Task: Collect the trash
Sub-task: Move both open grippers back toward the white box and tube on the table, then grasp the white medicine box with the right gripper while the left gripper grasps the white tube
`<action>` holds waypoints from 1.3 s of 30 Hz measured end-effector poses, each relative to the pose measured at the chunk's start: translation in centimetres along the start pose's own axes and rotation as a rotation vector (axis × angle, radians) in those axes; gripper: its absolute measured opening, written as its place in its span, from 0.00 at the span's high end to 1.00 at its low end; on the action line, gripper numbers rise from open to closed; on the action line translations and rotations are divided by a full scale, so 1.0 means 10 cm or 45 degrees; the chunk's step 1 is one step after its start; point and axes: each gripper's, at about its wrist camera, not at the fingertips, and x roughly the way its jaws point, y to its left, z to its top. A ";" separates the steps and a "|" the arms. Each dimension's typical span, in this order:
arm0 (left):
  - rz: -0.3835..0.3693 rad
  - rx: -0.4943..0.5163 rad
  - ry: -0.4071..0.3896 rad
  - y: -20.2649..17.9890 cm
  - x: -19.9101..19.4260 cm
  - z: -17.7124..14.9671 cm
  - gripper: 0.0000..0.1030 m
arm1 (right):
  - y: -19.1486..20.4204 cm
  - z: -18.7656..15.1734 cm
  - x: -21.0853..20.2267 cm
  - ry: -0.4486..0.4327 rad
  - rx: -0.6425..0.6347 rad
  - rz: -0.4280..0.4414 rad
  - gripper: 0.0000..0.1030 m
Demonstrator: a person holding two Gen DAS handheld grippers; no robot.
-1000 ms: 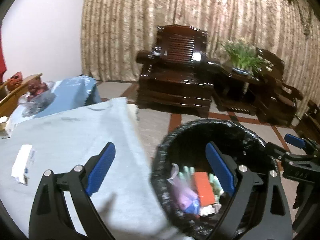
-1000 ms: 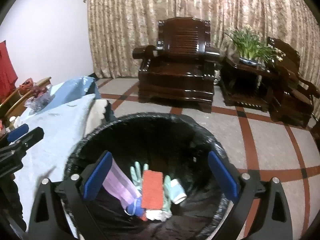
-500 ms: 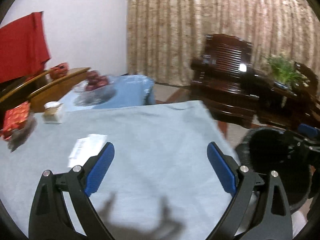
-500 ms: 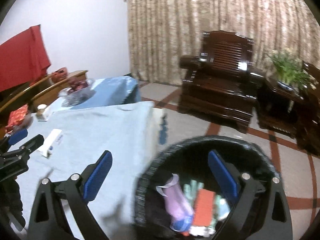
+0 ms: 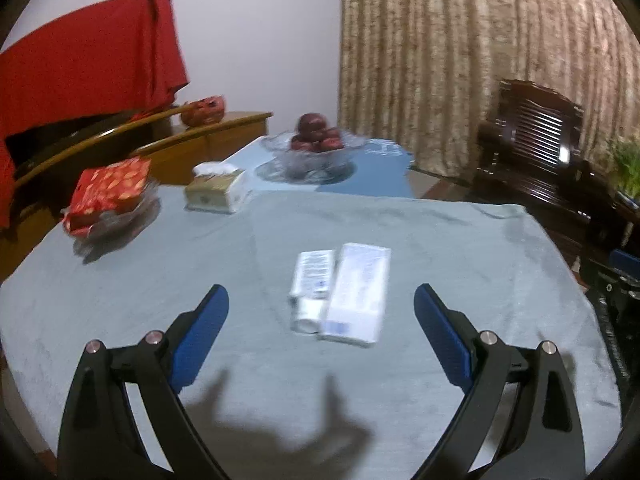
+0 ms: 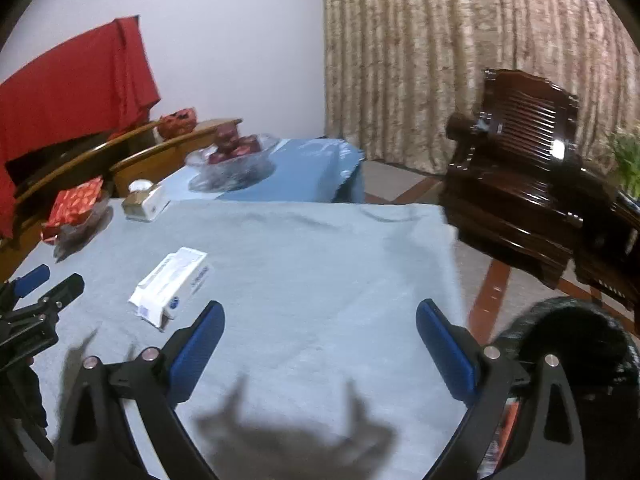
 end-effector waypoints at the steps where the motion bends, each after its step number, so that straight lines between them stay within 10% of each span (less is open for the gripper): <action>1: 0.008 -0.006 0.003 0.04 0.03 -0.02 0.11 | 0.06 0.00 0.05 0.004 0.000 0.007 0.08; 20: 0.123 -0.095 0.068 1.01 0.60 -0.19 0.11 | 1.58 -0.08 1.28 0.137 -0.109 0.054 0.08; 39: 0.114 -0.136 0.087 1.06 0.76 -0.27 0.11 | 1.45 -0.11 1.43 0.249 -0.178 -0.045 0.08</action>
